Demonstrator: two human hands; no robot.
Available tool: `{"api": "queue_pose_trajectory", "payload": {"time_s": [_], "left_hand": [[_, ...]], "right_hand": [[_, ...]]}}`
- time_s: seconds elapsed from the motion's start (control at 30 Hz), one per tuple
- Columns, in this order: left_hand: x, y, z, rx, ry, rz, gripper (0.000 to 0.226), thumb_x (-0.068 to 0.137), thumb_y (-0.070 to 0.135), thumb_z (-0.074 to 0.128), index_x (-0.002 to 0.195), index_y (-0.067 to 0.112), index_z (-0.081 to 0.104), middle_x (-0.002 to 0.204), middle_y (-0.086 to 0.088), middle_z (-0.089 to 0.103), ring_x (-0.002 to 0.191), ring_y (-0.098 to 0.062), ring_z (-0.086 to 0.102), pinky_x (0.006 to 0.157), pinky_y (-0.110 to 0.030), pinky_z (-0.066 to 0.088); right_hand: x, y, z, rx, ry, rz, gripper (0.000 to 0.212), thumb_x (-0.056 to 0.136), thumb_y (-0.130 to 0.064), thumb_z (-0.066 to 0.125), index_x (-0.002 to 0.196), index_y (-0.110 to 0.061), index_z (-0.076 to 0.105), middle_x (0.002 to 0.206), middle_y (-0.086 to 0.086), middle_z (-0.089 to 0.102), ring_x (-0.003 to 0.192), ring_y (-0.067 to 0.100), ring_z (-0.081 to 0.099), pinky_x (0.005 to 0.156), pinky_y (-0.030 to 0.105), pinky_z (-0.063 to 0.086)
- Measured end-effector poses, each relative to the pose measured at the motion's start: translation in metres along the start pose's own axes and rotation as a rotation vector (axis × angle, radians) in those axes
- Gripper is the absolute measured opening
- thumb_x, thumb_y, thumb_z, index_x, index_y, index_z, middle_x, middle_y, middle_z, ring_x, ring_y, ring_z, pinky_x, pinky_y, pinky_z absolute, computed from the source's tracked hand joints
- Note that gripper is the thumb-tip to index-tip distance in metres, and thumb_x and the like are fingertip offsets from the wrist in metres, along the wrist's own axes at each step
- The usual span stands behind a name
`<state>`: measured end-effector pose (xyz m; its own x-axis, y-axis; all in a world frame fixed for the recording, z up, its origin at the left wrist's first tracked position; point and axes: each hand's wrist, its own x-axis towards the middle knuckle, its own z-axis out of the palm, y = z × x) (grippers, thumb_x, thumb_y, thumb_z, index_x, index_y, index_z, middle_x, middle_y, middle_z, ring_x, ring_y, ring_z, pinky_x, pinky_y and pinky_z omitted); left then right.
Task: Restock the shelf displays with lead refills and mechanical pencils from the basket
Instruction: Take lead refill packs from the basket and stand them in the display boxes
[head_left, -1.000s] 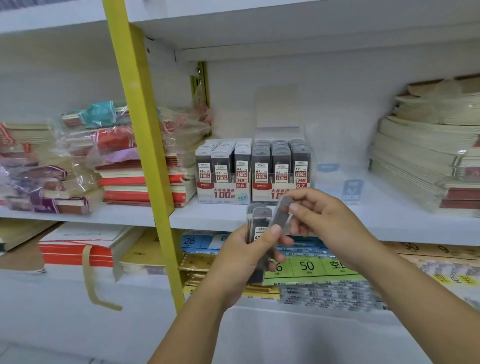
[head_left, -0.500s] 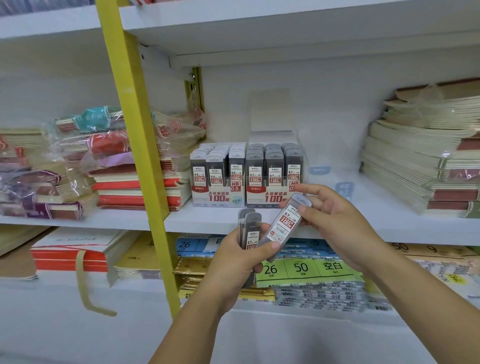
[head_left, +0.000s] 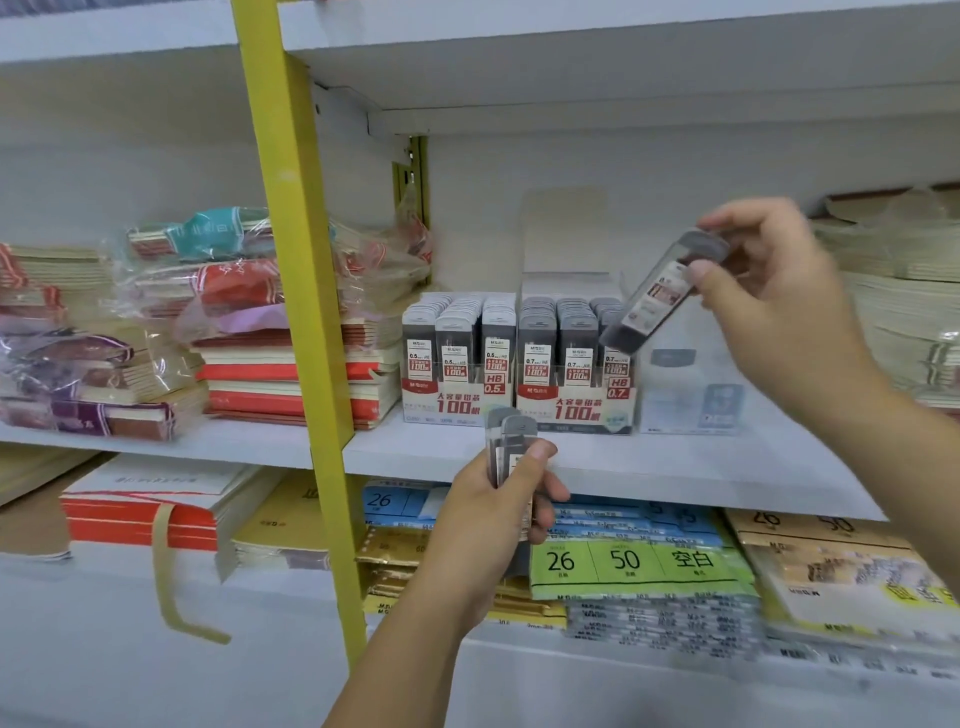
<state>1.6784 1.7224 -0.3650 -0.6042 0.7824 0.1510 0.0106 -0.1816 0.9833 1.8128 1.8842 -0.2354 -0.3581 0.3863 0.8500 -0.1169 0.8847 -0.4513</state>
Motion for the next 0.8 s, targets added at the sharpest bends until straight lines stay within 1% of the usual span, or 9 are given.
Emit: {"api": "queue_pose_trajectory", "payload": {"time_s": [0.1,0.17,0.3,0.4,0.53,0.6,0.63,0.7,0.8], "left_hand": [[0.003,-0.001,-0.002,-0.019,0.001,0.023,0.023,0.097,0.046,0.058,0.092,0.029,0.073,0.076,0.004,0.074,0.061,-0.006,0.062,0.063,-0.022,0.053],[0.004,-0.001,-0.002,-0.038,-0.004,0.025,0.023,0.096,0.045,0.059,0.102,0.025,0.070,0.081,0.004,0.076,0.061,-0.005,0.063,0.060,-0.018,0.052],[0.006,-0.003,-0.002,-0.049,-0.021,0.031,0.020,0.096,0.042,0.061,0.107,0.028,0.069,0.091,0.004,0.079,0.064,-0.005,0.066,0.061,-0.018,0.053],[0.008,-0.002,-0.004,-0.040,-0.022,0.033,0.020,0.095,0.043,0.062,0.107,0.028,0.069,0.093,0.005,0.079,0.065,-0.006,0.068,0.060,-0.018,0.054],[0.007,-0.002,-0.007,-0.048,-0.048,0.033,0.019,0.095,0.040,0.062,0.111,0.031,0.067,0.096,0.004,0.079,0.067,-0.006,0.070,0.059,-0.018,0.053],[0.004,0.000,-0.006,-0.050,-0.082,0.021,0.020,0.095,0.038,0.063,0.113,0.028,0.066,0.097,0.003,0.079,0.068,-0.006,0.071,0.059,-0.019,0.054],[0.003,0.000,-0.006,-0.050,-0.101,0.015,0.022,0.095,0.037,0.063,0.114,0.026,0.065,0.098,0.001,0.079,0.069,-0.007,0.071,0.059,-0.019,0.054],[0.000,0.002,-0.004,-0.045,-0.143,0.005,0.025,0.094,0.036,0.065,0.114,0.022,0.064,0.098,-0.003,0.079,0.071,-0.010,0.073,0.058,-0.020,0.055],[-0.006,0.002,0.000,-0.026,-0.205,-0.015,0.025,0.093,0.033,0.070,0.114,0.020,0.066,0.098,-0.008,0.079,0.073,-0.014,0.074,0.059,-0.021,0.054]], "right_hand": [[0.023,0.011,0.008,-0.187,-0.109,-0.046,0.030,0.091,-0.010,0.061,0.104,-0.032,0.045,0.086,-0.016,0.061,0.071,-0.002,0.055,0.074,0.023,0.043],[0.030,0.023,0.014,-0.267,-0.203,0.002,0.028,0.090,-0.012,0.063,0.095,-0.033,0.046,0.087,-0.014,0.062,0.070,-0.008,0.054,0.069,0.016,0.041],[0.025,0.042,0.025,-0.325,-0.338,0.126,0.025,0.088,-0.019,0.067,0.086,-0.039,0.053,0.089,-0.015,0.060,0.075,-0.006,0.052,0.064,0.018,0.035],[0.015,0.050,0.030,-0.587,-0.329,-0.013,0.011,0.091,-0.027,0.061,0.102,-0.032,0.062,0.102,-0.006,0.059,0.099,0.010,0.039,0.078,0.025,0.028],[0.002,0.043,0.027,-0.721,-0.223,-0.005,0.029,0.093,-0.030,0.059,0.122,-0.029,0.064,0.112,0.000,0.052,0.114,0.022,0.034,0.095,0.034,0.029],[-0.018,0.031,0.025,-0.650,-0.100,-0.062,0.026,0.093,-0.029,0.057,0.117,-0.026,0.067,0.107,-0.003,0.052,0.109,0.019,0.037,0.090,0.029,0.030],[-0.031,0.024,0.026,-0.537,-0.104,-0.058,0.023,0.092,-0.030,0.056,0.110,-0.026,0.069,0.101,-0.007,0.053,0.103,0.012,0.040,0.085,0.022,0.029],[-0.056,0.011,0.033,-0.210,-0.269,0.088,0.015,0.089,-0.034,0.057,0.097,-0.033,0.070,0.088,-0.019,0.059,0.086,-0.005,0.048,0.072,0.008,0.032],[-0.080,0.005,0.042,0.087,-0.475,0.316,0.012,0.089,-0.035,0.063,0.096,-0.040,0.071,0.092,-0.025,0.065,0.087,-0.006,0.057,0.074,0.008,0.040]]}}
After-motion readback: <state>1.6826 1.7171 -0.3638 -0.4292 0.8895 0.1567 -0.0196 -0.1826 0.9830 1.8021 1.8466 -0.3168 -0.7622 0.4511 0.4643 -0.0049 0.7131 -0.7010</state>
